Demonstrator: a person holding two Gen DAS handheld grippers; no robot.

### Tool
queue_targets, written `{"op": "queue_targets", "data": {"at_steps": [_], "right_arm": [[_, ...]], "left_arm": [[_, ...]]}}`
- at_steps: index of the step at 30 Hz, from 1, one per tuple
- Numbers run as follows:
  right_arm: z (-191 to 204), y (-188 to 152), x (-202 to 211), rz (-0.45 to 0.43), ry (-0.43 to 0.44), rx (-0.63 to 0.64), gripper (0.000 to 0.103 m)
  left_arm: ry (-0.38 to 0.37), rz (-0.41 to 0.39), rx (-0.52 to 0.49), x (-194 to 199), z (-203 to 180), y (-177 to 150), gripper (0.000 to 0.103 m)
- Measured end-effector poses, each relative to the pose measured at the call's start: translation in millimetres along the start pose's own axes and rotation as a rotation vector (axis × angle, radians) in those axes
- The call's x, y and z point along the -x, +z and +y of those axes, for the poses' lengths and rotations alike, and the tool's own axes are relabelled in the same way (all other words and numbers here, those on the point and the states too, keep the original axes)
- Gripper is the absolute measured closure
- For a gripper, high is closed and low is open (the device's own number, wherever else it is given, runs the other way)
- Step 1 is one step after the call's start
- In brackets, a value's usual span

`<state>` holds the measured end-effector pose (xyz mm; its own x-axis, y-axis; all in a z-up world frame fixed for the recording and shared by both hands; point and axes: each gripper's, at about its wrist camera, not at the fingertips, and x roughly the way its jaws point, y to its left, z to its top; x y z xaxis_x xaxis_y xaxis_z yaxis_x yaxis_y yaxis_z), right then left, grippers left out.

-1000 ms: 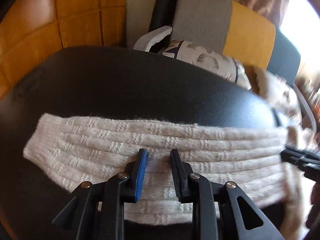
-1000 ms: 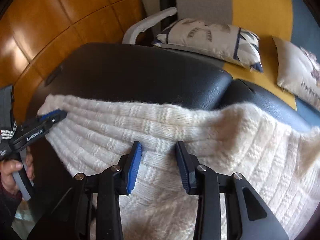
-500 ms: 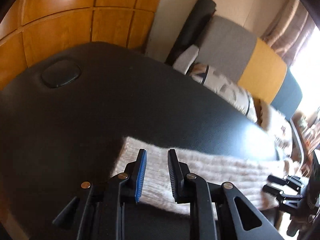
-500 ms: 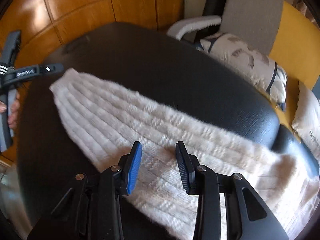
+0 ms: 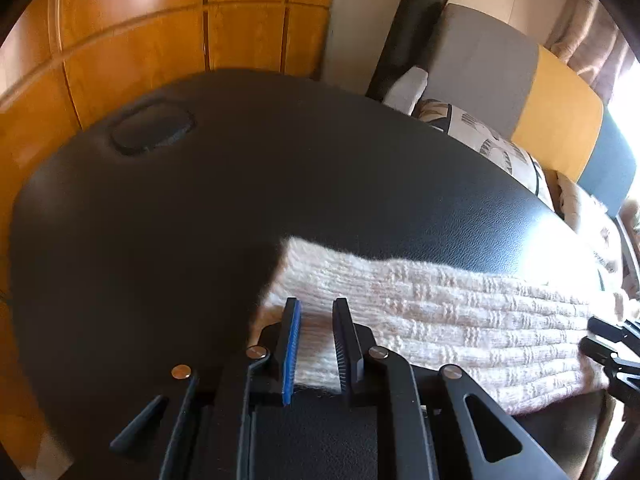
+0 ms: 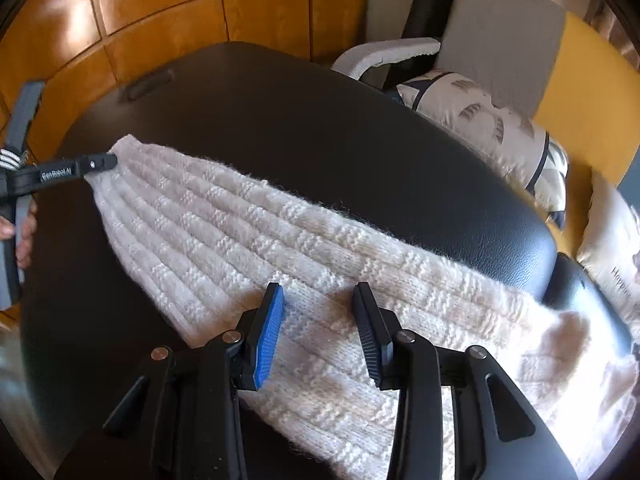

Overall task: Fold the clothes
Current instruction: 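Smooth the sweater sleeve flat along the bench with both open grippers, then move both open grippers over the sweater body toward its collar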

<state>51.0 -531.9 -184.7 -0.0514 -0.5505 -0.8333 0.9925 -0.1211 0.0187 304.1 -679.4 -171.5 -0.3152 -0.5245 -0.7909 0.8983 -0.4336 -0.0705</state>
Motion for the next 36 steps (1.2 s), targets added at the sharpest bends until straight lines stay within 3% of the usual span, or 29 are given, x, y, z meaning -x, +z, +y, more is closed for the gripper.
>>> {"op": "queue_targets", "data": {"at_steps": [4, 9, 14, 18, 20, 23, 26, 30, 32, 36], "right_arm": [[-8.8, 2.8, 18.4, -0.044, 0.028, -0.051, 0.063], [-15.3, 4.5, 16.2, -0.012, -0.021, -0.070, 0.063], [-15.1, -2.8, 0.1, 0.008, -0.065, -0.055, 0.062], [-22.7, -7.5, 24.6, -0.031, -0.018, -0.110, 0.062], [-25.6, -15.4, 37.5, -0.047, -0.034, -0.112, 0.062], [-30.5, -30.7, 45.9, -0.034, -0.026, -0.156, 0.062], [-31.4, -45.9, 37.9, 0.010, -0.013, -0.189, 0.059], [-22.0, -50.4, 32.3, -0.015, -0.027, -0.156, 0.050], [-28.0, -50.5, 41.9, -0.031, 0.006, -0.199, 0.050], [-52.0, -65.3, 78.9, -0.072, -0.027, -0.279, 0.051]], "left_arm": [[-0.032, -0.051, -0.028, 13.5, -12.4, 9.0, 0.082], [0.004, 0.055, 0.012, -16.4, -7.3, 6.7, 0.081], [0.018, 0.035, 0.062, -8.8, 2.1, 1.1, 0.078], [0.004, -0.032, 0.008, 15.1, -21.8, 0.1, 0.079], [-0.026, -0.053, -0.031, 24.1, -39.6, -4.0, 0.078], [-0.063, -0.026, -0.081, 19.2, -67.4, -13.2, 0.078], [0.016, 0.049, -0.060, -3.5, -71.3, -19.0, 0.077], [0.038, 0.036, 0.005, 5.3, -66.6, -17.6, 0.076], [0.011, 0.021, -0.005, 17.1, -74.4, -18.5, 0.077], [-0.083, -0.023, -0.092, 32.1, -111.6, -27.8, 0.078]]}}
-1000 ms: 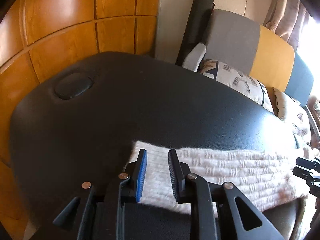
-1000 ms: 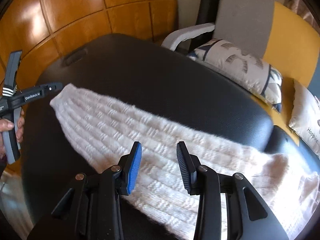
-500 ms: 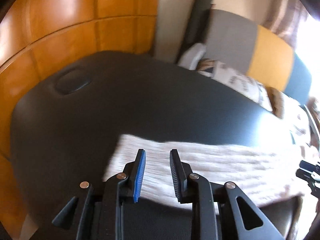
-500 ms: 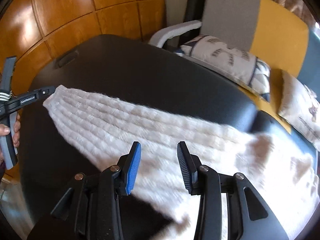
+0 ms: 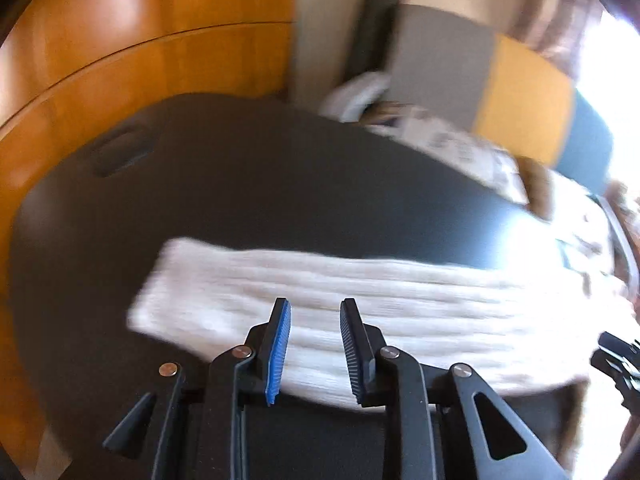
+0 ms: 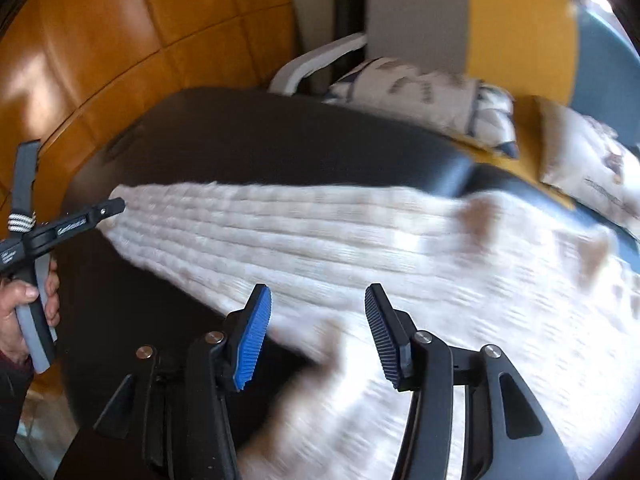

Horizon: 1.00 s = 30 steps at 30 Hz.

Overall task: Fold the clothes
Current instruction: 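Move both open grippers over the sweater body toward its collar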

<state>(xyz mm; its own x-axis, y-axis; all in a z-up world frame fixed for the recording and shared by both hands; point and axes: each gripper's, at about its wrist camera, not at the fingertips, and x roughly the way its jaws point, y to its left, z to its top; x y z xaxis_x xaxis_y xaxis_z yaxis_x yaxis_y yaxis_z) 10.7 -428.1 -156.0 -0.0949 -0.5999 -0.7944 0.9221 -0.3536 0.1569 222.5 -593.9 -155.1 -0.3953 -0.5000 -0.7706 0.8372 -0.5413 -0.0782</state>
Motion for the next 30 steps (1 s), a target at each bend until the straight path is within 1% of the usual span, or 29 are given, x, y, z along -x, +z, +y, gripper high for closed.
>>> {"op": "queue_targets", "data": {"at_steps": [2, 4, 5, 6, 7, 8, 9, 10, 12, 14, 15, 16, 18, 22, 24, 26, 30], "right_arm": [[-15.3, -6.7, 16.5, 0.000, -0.030, -0.030, 0.051], [-28.4, -18.2, 19.0, 0.031, -0.074, -0.037, 0.051], [-35.0, -24.0, 20.1, 0.047, -0.096, -0.040, 0.051], [-38.4, -28.9, 16.6, 0.060, -0.098, -0.043, 0.051], [-41.7, -33.8, 12.9, 0.073, -0.098, -0.046, 0.051], [-44.9, -38.7, 9.2, 0.085, -0.098, -0.049, 0.050], [-44.6, -41.5, 9.0, 0.063, -0.101, -0.040, 0.050], [-44.0, -44.1, 9.1, 0.039, -0.103, -0.030, 0.050], [-44.9, -45.5, 8.4, 0.016, -0.097, -0.031, 0.048], [-50.9, -46.9, 11.7, 0.008, -0.062, -0.056, 0.048], [-57.4, -48.7, 16.1, 0.004, -0.033, -0.080, 0.048], [-63.9, -49.8, 21.9, -0.003, -0.020, -0.102, 0.048], [-77.8, -53.8, 37.9, -0.033, -0.033, -0.129, 0.048], [-125.0, -66.0, 73.8, -0.071, -0.126, -0.205, 0.048], [-150.5, -70.9, 83.5, -0.079, -0.170, -0.250, 0.048], [-178.6, -74.7, 91.1, -0.077, -0.216, -0.287, 0.048], [-225.3, -73.3, 100.6, -0.097, -0.248, -0.345, 0.048]], "left_arm": [[-0.035, -0.008, -0.071, 0.5, -26.5, -3.6, 0.078], [-0.059, 0.006, -0.127, -4.1, -52.1, -9.5, 0.078], [-0.054, 0.029, -0.148, -10.3, -62.4, -12.5, 0.078], [-0.033, 0.053, -0.167, -17.8, -68.6, -14.4, 0.077], [-0.008, 0.069, -0.183, -23.9, -73.5, -17.8, 0.074], [0.015, 0.063, -0.189, -25.6, -74.5, -21.9, 0.074], [0.017, 0.049, -0.185, -25.0, -72.0, -22.0, 0.073], [0.029, 0.053, -0.179, -25.5, -68.1, -21.0, 0.072], [0.053, 0.062, -0.115, -26.8, -58.0, -16.3, 0.072], [0.055, 0.080, -0.081, -24.2, -54.7, -11.1, 0.074], [0.052, 0.070, -0.076, -20.6, -60.2, -7.9, 0.075], [0.040, 0.058, -0.073, -16.4, -67.2, -4.4, 0.075], [-0.013, 0.028, -0.091, -6.3, -87.7, -0.1, 0.075], [-0.150, -0.018, -0.180, 10.9, -155.4, 5.4, 0.075], [-0.206, -0.030, -0.235, 15.8, -194.8, 4.2, 0.075], [-0.262, -0.034, -0.281, 17.2, -232.0, 1.7, 0.075], [-0.362, -0.020, -0.352, 5.9, -300.4, 3.9, 0.075]]}}
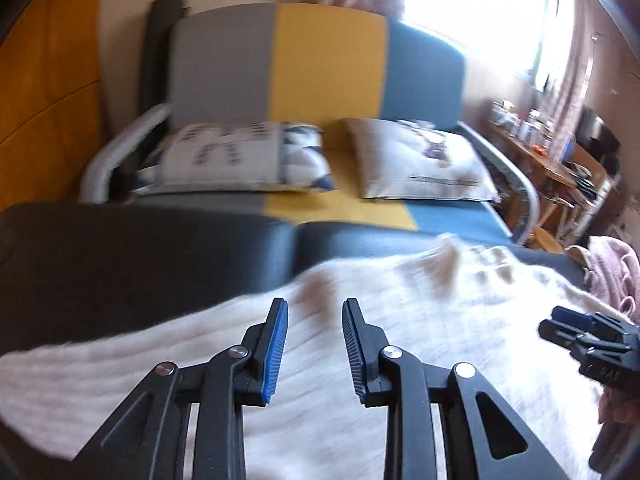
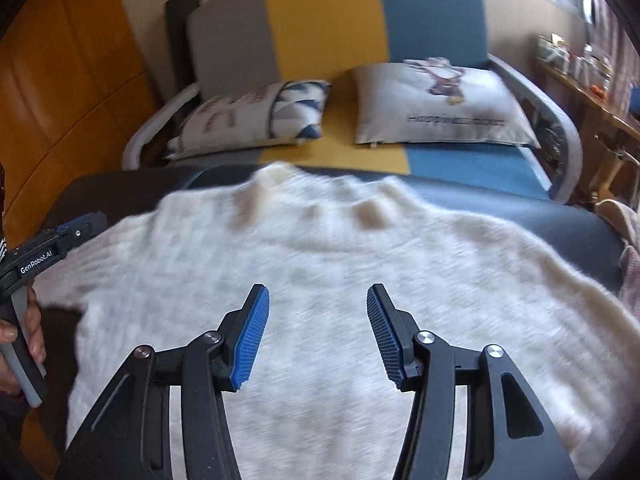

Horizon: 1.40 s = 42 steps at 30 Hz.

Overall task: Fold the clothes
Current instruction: 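Move both open grippers over the sweater body toward its collar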

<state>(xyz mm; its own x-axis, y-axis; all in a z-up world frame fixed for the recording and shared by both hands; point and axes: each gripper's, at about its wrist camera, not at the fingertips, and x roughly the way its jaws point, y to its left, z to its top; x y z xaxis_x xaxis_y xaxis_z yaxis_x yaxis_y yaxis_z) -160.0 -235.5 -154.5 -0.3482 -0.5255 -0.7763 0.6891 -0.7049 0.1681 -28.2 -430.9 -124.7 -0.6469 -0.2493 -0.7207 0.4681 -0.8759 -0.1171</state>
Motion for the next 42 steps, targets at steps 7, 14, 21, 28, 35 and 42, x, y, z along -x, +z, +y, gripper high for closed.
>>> {"op": "queue_targets", "data": {"at_steps": [7, 14, 21, 28, 35, 42], "right_arm": [[-37.3, 15.3, -26.4, 0.022, -0.016, 0.005, 0.048], [-61.5, 13.9, -50.6, 0.016, -0.028, 0.058, 0.051], [-48.4, 27.4, -27.4, -0.021, 0.089, 0.101, 0.051], [-60.1, 41.4, -67.1, 0.078, 0.157, 0.042, 0.060], [-96.0, 34.9, -63.9, 0.024, 0.216, -0.118, 0.097], [-80.1, 27.0, -35.2, 0.031, 0.097, 0.002, 0.090]], "left_arm": [[0.047, 0.106, -0.048, -75.6, -40.0, 10.7, 0.075], [0.090, 0.079, -0.013, -76.1, -37.3, 5.5, 0.074], [0.002, 0.007, -0.057, -63.8, -74.2, 24.4, 0.075], [-0.009, 0.081, -0.060, -104.5, -78.8, 24.2, 0.075], [-0.028, 0.058, -0.020, -91.9, -74.5, 23.5, 0.075], [0.008, 0.056, -0.044, -86.6, -65.7, 15.5, 0.075]]}}
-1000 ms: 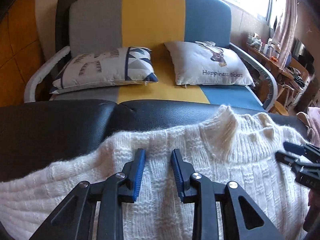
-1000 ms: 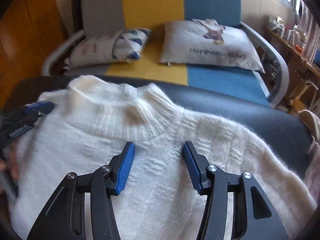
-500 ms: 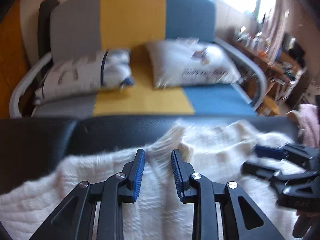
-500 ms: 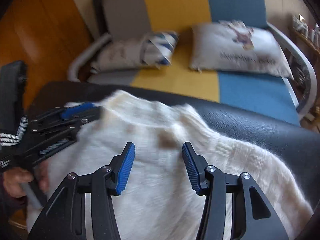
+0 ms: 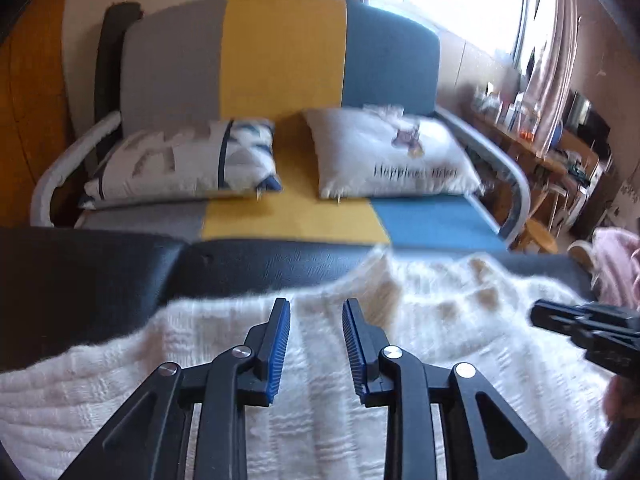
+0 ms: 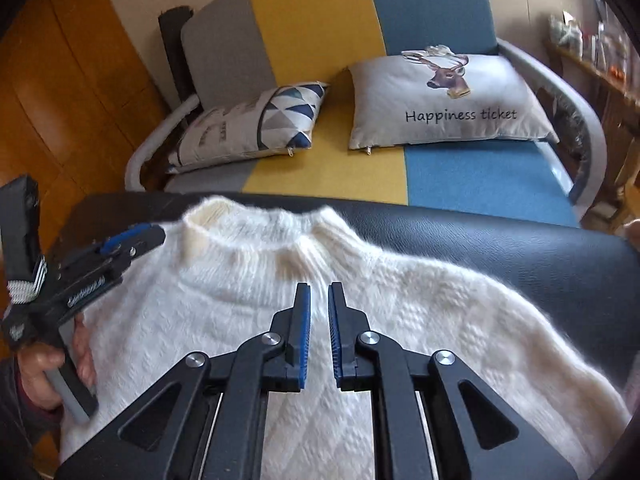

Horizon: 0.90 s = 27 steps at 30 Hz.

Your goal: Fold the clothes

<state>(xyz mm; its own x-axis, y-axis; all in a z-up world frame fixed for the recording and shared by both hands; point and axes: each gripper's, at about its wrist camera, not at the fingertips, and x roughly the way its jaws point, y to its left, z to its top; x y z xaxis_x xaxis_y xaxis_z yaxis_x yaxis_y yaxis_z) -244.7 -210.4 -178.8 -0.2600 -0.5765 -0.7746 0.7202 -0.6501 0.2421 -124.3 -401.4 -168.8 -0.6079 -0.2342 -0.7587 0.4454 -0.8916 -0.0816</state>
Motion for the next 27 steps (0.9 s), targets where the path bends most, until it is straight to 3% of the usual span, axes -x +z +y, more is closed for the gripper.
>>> {"op": "queue_targets", "data": {"at_steps": [3, 10, 14, 19, 24, 27], "right_arm": [[-5.6, -12.9, -10.4, 0.017, -0.092, 0.023, 0.089], [-17.0, -15.6, 20.0, -0.008, -0.091, -0.025, 0.089], [-24.3, -18.6, 28.9, 0.013, -0.107, -0.026, 0.089], [7.6, -1.6, 16.3, 0.008, -0.005, 0.034, 0.089], [64.0, 25.2, -18.4, 0.021, 0.133, 0.126, 0.089], [94.5, 35.6, -52.7, 0.089, 0.132, 0.204, 0.089]], "left_arm": [[-0.017, 0.024, 0.048, -7.3, 8.4, 3.6, 0.075], [-0.015, -0.022, 0.038, 4.0, 0.2, 8.0, 0.075], [0.018, -0.002, -0.002, -7.4, -8.3, 11.8, 0.076], [-0.020, -0.013, 0.063, -4.3, 7.4, 9.6, 0.076], [-0.025, 0.006, 0.015, -11.7, 4.4, 10.7, 0.076], [-0.023, 0.019, 0.013, -17.8, 4.9, 11.5, 0.076]]}}
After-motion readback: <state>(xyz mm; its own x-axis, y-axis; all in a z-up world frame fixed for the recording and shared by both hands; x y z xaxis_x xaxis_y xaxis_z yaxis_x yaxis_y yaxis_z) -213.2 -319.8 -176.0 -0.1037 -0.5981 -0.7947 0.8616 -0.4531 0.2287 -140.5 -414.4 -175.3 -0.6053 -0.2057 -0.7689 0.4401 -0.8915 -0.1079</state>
